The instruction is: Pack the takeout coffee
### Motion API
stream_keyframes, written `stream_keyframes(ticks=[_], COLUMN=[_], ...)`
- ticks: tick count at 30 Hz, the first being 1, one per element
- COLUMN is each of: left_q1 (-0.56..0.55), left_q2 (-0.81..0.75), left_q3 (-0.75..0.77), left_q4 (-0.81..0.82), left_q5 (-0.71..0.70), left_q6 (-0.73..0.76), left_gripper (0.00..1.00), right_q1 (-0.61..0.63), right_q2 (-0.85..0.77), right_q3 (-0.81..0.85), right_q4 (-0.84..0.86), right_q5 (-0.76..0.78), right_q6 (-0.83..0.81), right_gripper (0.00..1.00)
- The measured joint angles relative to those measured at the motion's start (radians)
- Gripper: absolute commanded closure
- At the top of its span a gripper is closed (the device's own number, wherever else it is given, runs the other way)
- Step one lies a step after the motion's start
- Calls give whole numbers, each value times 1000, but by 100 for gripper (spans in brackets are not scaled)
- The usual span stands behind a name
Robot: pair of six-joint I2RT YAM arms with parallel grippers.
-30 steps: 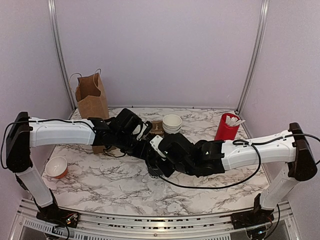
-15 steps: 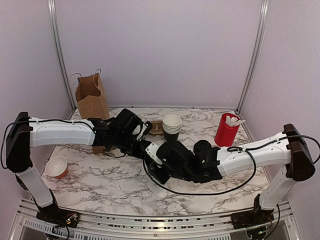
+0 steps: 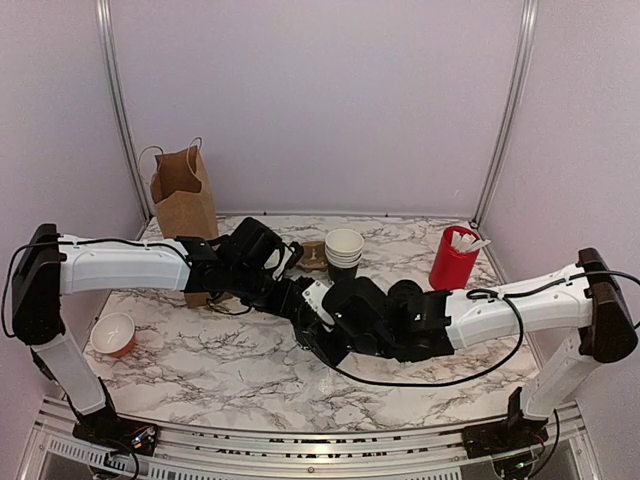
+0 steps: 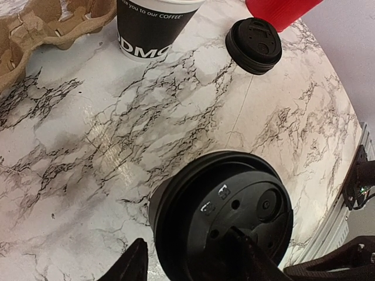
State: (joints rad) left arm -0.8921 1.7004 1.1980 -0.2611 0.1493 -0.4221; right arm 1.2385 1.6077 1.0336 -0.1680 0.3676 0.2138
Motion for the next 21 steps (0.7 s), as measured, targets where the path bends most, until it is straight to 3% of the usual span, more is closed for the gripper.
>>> stream_keyframes(ticks=[9, 21], left_q1=[-1, 4], left_q2=[0, 0], left_q3=[0, 0], left_q4=[0, -5], left_q5=[7, 4], left_q6=[0, -1], left_gripper=[47, 47], right_q1=[-11, -72], right_q2=[-104, 37], right_q3=[35, -74], right_q4=[54, 299], right_q5=[-28, -125], right_q6=[-16, 39], right_gripper=[83, 87])
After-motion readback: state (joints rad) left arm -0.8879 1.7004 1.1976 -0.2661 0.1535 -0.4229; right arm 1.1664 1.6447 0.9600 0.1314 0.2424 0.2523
